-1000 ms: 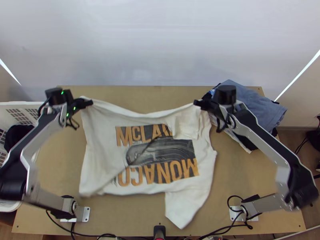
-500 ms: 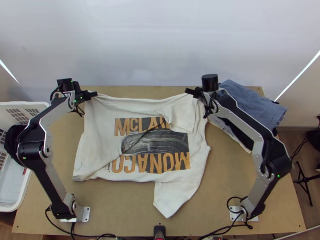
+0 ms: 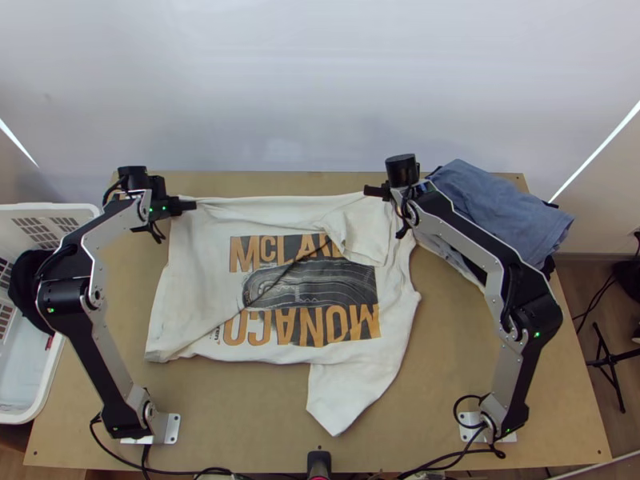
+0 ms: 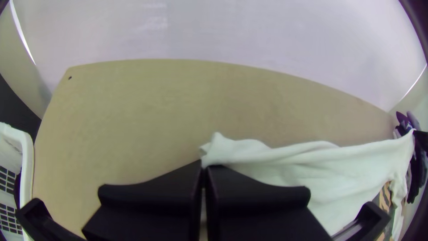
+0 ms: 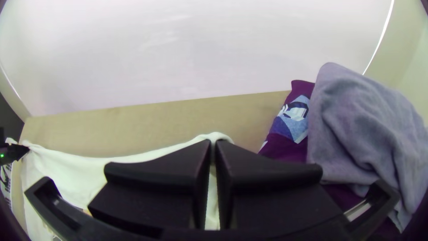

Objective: Fold the t-shirt

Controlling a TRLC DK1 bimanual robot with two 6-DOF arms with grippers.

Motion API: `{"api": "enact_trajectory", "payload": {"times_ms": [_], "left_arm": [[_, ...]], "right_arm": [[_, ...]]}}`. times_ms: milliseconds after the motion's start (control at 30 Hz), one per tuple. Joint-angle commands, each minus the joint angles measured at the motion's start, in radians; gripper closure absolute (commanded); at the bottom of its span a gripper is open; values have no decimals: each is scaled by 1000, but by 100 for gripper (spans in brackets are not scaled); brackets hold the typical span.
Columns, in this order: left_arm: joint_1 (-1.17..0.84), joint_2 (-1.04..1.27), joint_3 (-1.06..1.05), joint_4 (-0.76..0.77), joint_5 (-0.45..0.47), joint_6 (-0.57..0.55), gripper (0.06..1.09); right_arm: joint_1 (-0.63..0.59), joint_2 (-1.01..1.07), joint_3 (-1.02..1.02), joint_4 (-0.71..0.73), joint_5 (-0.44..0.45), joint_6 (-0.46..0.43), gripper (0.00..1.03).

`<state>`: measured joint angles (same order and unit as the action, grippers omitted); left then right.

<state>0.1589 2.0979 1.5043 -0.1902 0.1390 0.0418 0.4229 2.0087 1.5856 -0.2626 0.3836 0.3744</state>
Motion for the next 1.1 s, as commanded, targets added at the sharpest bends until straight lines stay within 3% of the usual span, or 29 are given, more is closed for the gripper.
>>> {"api": "enact_trajectory", "payload": {"times_ms": [0,367,1067], "left_arm": [[19,-55,4,-124,60,69,105],[31,-127,-23,-209,100,95,105],[94,-211,-165,-245,151,230,105]], "right_arm": [[13,-31,-32,5,11,-84,100],[20,-131,-124,-10,-61,-206,100],[102,-284,-408,-101,-72,-166,100]]}}
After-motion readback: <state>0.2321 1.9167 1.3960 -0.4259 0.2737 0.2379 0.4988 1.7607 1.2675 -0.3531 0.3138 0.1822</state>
